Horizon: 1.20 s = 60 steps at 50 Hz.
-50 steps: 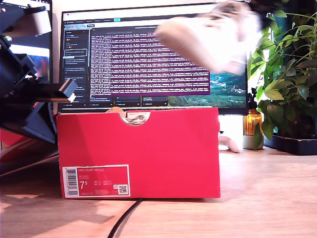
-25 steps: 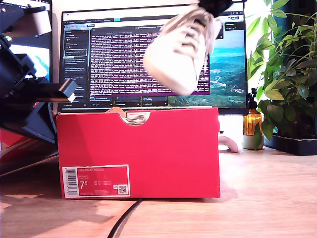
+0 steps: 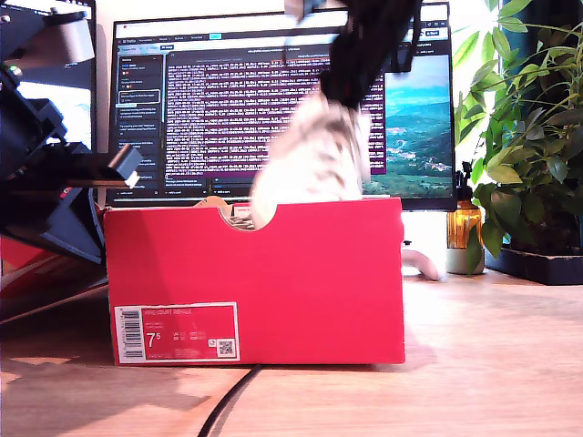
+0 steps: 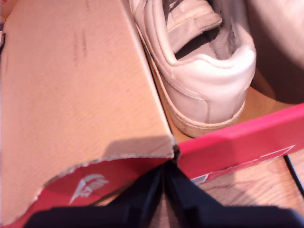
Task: Pack the white shoes by picking the first shoe and placing it inside the red shoebox, left side, then picking and rotating the second shoe and placing it in the shoebox
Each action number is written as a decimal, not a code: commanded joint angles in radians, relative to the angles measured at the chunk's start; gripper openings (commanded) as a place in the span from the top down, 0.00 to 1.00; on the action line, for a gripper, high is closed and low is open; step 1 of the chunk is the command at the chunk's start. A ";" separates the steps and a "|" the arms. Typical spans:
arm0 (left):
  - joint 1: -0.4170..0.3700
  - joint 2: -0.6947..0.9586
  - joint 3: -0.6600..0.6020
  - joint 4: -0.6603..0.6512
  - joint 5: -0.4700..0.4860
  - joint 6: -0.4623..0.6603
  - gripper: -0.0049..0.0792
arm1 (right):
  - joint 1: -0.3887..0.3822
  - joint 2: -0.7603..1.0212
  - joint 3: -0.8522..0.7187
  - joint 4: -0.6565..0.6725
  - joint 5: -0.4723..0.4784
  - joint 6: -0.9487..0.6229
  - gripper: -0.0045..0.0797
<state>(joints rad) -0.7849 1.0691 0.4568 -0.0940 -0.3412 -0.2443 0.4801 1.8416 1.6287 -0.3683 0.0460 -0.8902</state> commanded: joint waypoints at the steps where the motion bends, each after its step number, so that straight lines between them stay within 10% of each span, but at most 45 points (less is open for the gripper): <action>1: -0.003 0.005 0.008 0.012 0.000 0.001 0.96 | 0.000 -0.014 0.010 0.006 0.014 -0.026 0.96; 27: -0.003 0.005 0.008 0.012 0.000 0.001 0.96 | -0.001 0.096 0.010 -0.187 0.035 -0.048 0.96; 44: -0.003 0.005 0.008 0.012 0.000 0.001 0.96 | 0.005 0.110 0.010 -0.113 0.035 -0.021 0.62; 60: -0.003 0.005 0.008 0.012 0.000 0.001 0.96 | 0.009 0.110 0.010 -0.087 0.071 0.010 0.60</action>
<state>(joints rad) -0.7849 1.0691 0.4568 -0.0902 -0.3408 -0.2443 0.4801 1.9381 1.6344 -0.4572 0.1146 -0.9077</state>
